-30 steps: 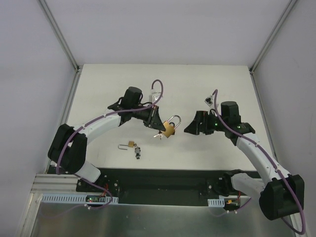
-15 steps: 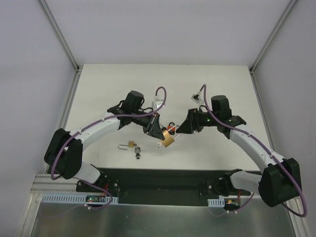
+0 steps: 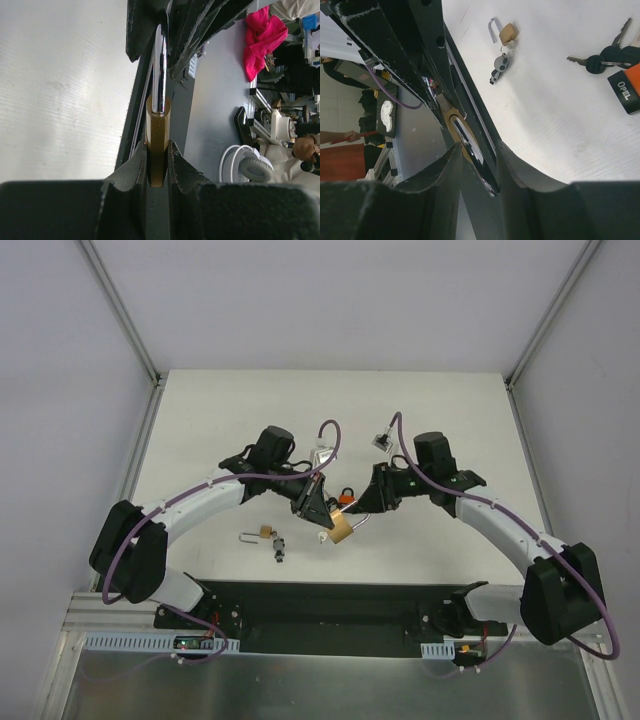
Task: Lock with the key
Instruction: Lock the lock.
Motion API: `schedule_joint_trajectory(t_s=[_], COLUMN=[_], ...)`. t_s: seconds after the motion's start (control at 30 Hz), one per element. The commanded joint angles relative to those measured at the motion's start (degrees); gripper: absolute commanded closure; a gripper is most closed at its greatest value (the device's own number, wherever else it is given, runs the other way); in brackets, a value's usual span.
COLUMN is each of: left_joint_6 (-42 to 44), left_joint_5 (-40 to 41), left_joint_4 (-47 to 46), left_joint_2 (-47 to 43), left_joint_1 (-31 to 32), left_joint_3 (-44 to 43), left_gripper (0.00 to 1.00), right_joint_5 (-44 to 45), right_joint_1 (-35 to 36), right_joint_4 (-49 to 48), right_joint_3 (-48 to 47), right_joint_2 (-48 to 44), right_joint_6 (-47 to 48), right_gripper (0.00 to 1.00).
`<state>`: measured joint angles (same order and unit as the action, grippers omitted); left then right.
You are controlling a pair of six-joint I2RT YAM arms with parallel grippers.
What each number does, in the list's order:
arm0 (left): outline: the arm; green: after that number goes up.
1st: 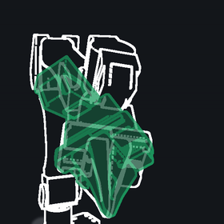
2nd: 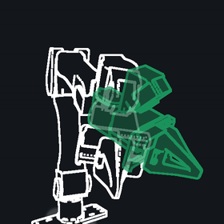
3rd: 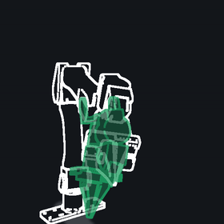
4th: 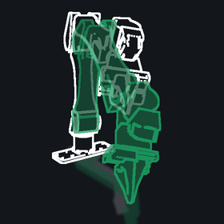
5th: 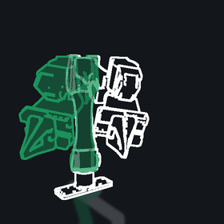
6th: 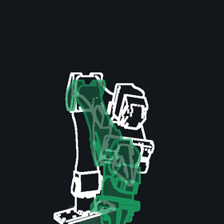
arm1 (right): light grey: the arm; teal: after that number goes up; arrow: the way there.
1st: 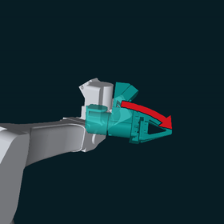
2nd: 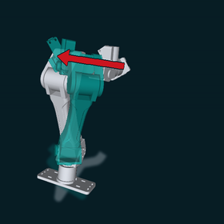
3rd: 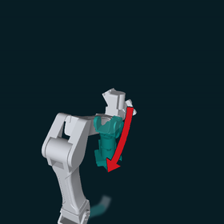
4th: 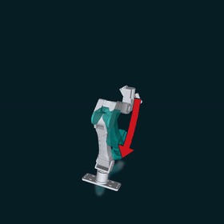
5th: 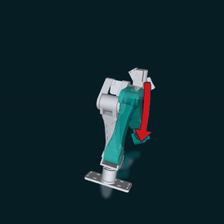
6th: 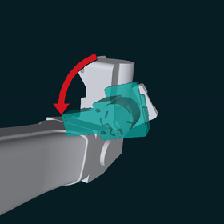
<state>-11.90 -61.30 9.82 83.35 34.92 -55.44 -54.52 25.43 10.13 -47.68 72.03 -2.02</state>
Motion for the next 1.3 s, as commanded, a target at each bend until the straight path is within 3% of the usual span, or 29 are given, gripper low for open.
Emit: schedule_joint_trajectory(t_s=[0.0, 0.07, 0.13, 0.3, 0.43, 0.53, 0.57, 0.67, 0.7, 0.8, 0.9, 1.0, 1.27], left_joint_6=[1.7, 1.7, 1.7, 2.1, 2.1, 2.1, 2.1, 1.6, 1.3, 0.8, 0.6, 0.7, 0.6], left_joint_5=[-3.9, -4.0, -3.8, -2.2, 3.6, 9.1, 11.3, 19.7, 21.4, 28.5, 34.9, 38.0, 37.6], left_joint_4=[-2.9, -3.0, -3.0, -2.6, -1.6, -0.7, -0.7, -0.8, -0.9, -1.0, -1.5, -4.4, -18.5], left_joint_2=[-2.6, -2.3, -2.1, -1.6, -2.0, -3.2, -3.6, -5.7, -6.2, -8.9, -11.4, -14.3, -21.7], left_joint_1=[0.3, 0.3, 0.3, 0.2, -0.1, -0.7, -0.8, -1.1, -1.4, -1.4, -1.4, -1.4, -1.6], left_joint_3=[-2.9, -3.1, -3.0, -3.1, -3.6, -4.1, -4.1, -4.5, -4.6, -4.9, -4.5, -2.7, 6.6], left_gripper=[1.00, 1.00, 1.00, 1.00, 1.00, 0.87, 0.71, 0.42, 0.28, 0.09, 0.01, 0.01, 0.01], right_joint_5=[-4.5, -4.9, -4.6, -3.7, -3.7, -3.1, -3.0, -1.9, -1.2, -0.7, -0.3, -0.6, -1.2], right_joint_1=[1.5, 1.9, 2.3, 2.3, 2.3, 2.3, 2.4, 2.3, 2.3, 2.5, 2.4, 2.3, 2.3], right_joint_4=[-2.1, -2.2, -2.3, -2.2, -2.3, -2.7, -3.1, -4.9, -5.7, -9.9, -13.5, -15.7, -22.2], right_joint_3=[-2.8, -3.0, -3.1, -3.5, -3.6, -4.1, -4.1, -3.8, -3.6, -2.6, -1.8, -1.5, -3.1], right_joint_2=[0.9, 1.2, 1.3, 0.9, 0.7, 0.7, 0.7, 0.3, 0.1, -0.7, -1.2, -1.5, -1.3], right_joint_6=[1.1, 1.1, 0.9, 0.4, -0.1, -1.5, -2.0, -3.7, -4.5, -8.2, -11.2, -12.9, -17.7], right_gripper=[0.63, 0.69, 0.99, 0.99, 0.99, 0.99, 0.99, 0.99, 0.99, 0.99, 0.99, 0.99, 0.99])
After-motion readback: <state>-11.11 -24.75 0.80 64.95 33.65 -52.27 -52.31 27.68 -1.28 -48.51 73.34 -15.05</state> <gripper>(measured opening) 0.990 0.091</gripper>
